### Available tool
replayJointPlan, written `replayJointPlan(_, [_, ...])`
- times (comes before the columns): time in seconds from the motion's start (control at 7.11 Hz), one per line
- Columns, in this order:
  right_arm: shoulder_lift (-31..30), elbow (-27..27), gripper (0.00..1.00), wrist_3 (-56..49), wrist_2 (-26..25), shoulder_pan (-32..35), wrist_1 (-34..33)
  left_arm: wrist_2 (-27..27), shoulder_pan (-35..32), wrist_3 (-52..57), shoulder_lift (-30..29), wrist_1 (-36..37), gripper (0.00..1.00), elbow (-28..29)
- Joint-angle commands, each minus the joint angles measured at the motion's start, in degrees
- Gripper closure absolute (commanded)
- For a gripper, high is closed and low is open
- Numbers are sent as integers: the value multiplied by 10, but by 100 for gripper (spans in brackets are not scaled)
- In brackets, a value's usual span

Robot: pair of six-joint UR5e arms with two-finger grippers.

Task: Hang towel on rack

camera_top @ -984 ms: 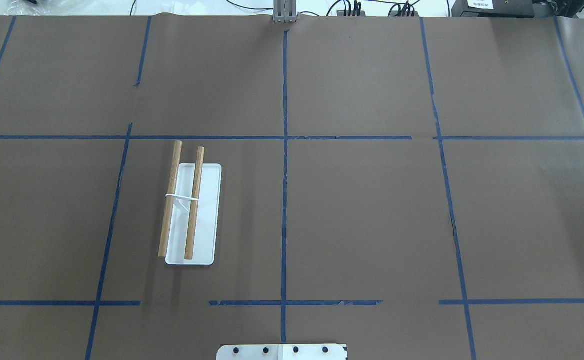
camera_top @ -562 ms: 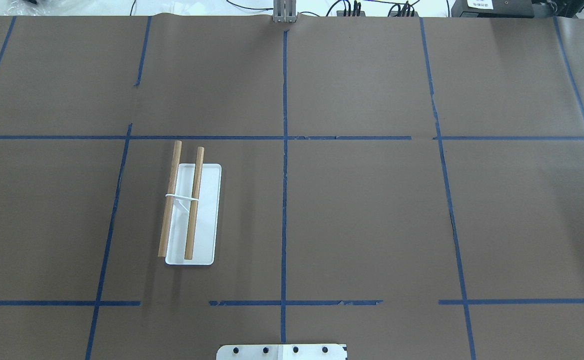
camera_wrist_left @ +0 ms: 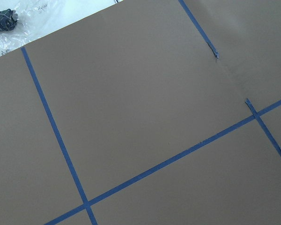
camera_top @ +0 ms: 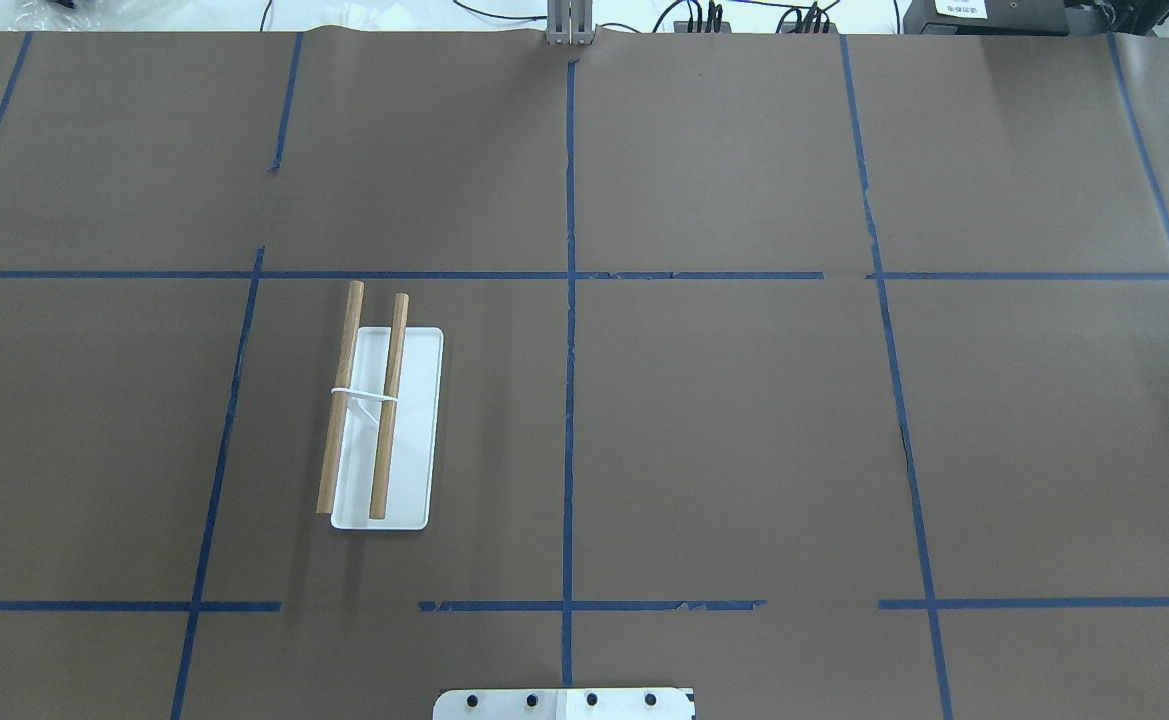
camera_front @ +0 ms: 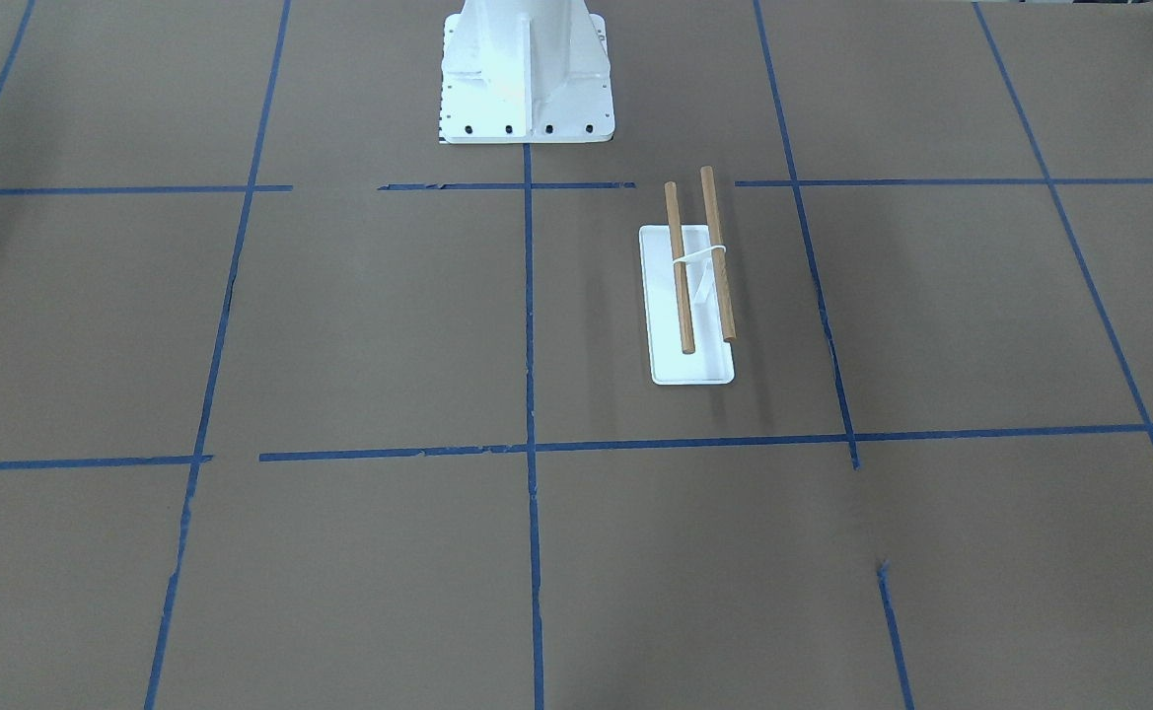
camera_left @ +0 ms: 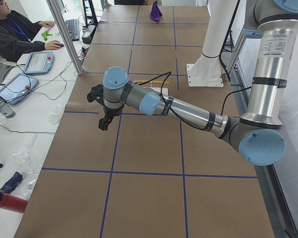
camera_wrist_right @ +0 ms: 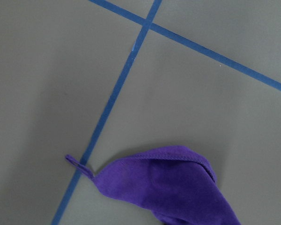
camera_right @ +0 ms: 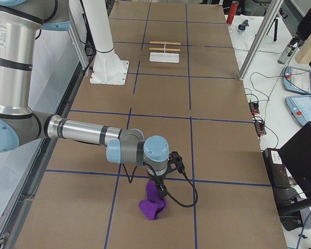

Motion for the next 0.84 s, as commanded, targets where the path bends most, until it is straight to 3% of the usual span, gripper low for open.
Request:
replayJointPlan(0.0, [39, -113, 5, -9, -22, 0, 109, 0, 0, 0, 0, -5, 0, -1])
replayJointPlan(0.14, [48, -132, 8, -15, -37, -1, 119, 0, 0, 0, 0, -5, 0, -3])
replayJointPlan(0.28, [45, -139, 20, -23, -50, -1, 118, -1, -1, 0, 0, -5, 0, -4])
replayJointPlan(0.42, [45, -137, 70, -23, -51, 0, 119, -1, 0, 0, 0, -5, 0, -4])
replayJointPlan(0.56, [39, -131, 100, -24, -51, 0, 119, -1, 0, 0, 0, -5, 0, -4])
replayJointPlan(0.7, [36, -130, 100, -24, -47, 1, 119, -1, 0, 0, 0, -5, 0, -4])
